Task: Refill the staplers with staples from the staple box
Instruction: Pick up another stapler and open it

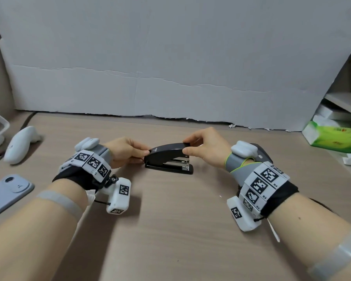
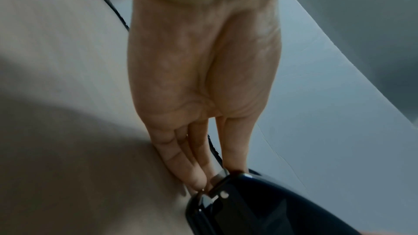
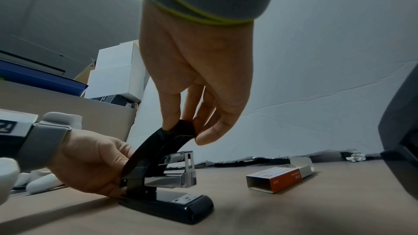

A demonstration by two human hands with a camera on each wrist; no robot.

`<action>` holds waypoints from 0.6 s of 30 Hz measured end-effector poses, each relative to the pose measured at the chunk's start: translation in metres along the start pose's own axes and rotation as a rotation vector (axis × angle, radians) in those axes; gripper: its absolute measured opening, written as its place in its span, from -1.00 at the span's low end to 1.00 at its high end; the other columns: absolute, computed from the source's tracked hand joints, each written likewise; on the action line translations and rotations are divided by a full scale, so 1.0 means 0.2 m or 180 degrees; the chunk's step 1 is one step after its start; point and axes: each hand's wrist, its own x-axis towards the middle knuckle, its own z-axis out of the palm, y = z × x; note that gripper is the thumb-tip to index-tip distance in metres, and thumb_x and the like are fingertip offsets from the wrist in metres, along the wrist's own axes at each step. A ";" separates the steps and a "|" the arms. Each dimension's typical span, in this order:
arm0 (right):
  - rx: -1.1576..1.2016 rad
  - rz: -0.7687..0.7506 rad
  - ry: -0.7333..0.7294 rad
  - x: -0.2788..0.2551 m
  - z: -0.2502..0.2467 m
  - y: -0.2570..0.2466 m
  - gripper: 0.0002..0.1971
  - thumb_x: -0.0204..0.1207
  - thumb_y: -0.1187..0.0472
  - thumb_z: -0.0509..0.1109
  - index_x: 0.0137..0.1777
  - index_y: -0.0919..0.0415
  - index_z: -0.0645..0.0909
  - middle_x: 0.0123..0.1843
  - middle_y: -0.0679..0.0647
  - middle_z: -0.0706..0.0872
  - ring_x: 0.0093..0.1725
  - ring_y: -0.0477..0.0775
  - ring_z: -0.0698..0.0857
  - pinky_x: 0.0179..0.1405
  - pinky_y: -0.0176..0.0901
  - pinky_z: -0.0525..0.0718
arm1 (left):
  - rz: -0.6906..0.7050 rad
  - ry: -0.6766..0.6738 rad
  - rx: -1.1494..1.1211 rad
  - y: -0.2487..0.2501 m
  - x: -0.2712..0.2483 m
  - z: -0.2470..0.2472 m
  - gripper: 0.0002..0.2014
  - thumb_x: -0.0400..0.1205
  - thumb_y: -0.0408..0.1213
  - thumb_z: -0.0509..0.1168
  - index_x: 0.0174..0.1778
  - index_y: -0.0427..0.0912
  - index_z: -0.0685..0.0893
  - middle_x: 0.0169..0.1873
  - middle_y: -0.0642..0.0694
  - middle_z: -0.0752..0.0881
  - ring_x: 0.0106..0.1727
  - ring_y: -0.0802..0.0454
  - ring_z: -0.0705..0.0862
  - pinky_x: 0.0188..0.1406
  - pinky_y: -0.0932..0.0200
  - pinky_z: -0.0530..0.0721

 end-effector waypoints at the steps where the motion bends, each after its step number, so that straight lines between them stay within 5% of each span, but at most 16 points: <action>1: -0.0008 0.0008 0.0004 0.00 0.00 0.00 -0.74 0.41 0.10 0.60 0.10 0.09 0.79 -0.05 0.01 0.80 0.00 0.00 0.76 -0.02 -0.22 0.62 | -0.0022 -0.0019 -0.0015 0.00 0.00 0.00 -0.70 0.65 -0.54 0.28 -0.17 -0.19 0.89 -0.06 -0.19 0.81 -0.10 0.02 0.74 -0.16 0.33 0.77; 5: -0.0075 -0.0002 -0.0012 -0.01 -0.01 -0.01 -0.72 0.43 0.11 0.59 0.13 0.10 0.78 -0.05 -0.02 0.79 -0.06 -0.07 0.72 -0.20 -0.43 0.52 | -0.0180 -0.0039 -0.0051 0.03 0.00 0.00 -0.74 0.64 -0.56 0.28 -0.14 -0.27 0.88 0.12 -0.35 0.75 0.12 -0.15 0.67 0.30 0.04 0.61; 10: -0.0128 -0.0016 -0.0027 -0.01 -0.02 -0.01 -0.72 0.43 0.11 0.59 0.14 0.10 0.79 -0.07 -0.05 0.76 -0.13 -0.13 0.67 -0.23 -0.50 0.48 | -0.0304 -0.0023 0.0028 0.06 0.02 -0.01 -0.77 0.61 -0.60 0.30 -0.10 -0.32 0.86 0.20 -0.42 0.73 0.16 -0.18 0.69 0.47 -0.09 0.54; 13: -0.0128 -0.0015 -0.0032 -0.01 -0.02 -0.01 -0.71 0.43 0.11 0.59 0.15 0.10 0.78 -0.07 -0.06 0.76 -0.21 -0.25 0.62 -0.25 -0.50 0.46 | -0.0295 0.0015 0.0123 0.07 0.03 -0.02 -0.79 0.60 -0.61 0.32 -0.04 -0.35 0.84 0.24 -0.43 0.72 0.10 -0.14 0.73 0.33 0.00 0.67; 18: -0.0149 -0.0027 -0.0031 -0.01 -0.03 -0.01 -0.71 0.42 0.10 0.60 0.14 0.10 0.79 -0.04 -0.02 0.79 -0.14 -0.11 0.65 -0.23 -0.45 0.50 | -0.0292 0.0028 0.0167 0.08 0.03 -0.01 -0.79 0.60 -0.63 0.31 -0.06 -0.37 0.84 0.19 -0.43 0.74 0.04 -0.14 0.76 0.04 0.15 0.80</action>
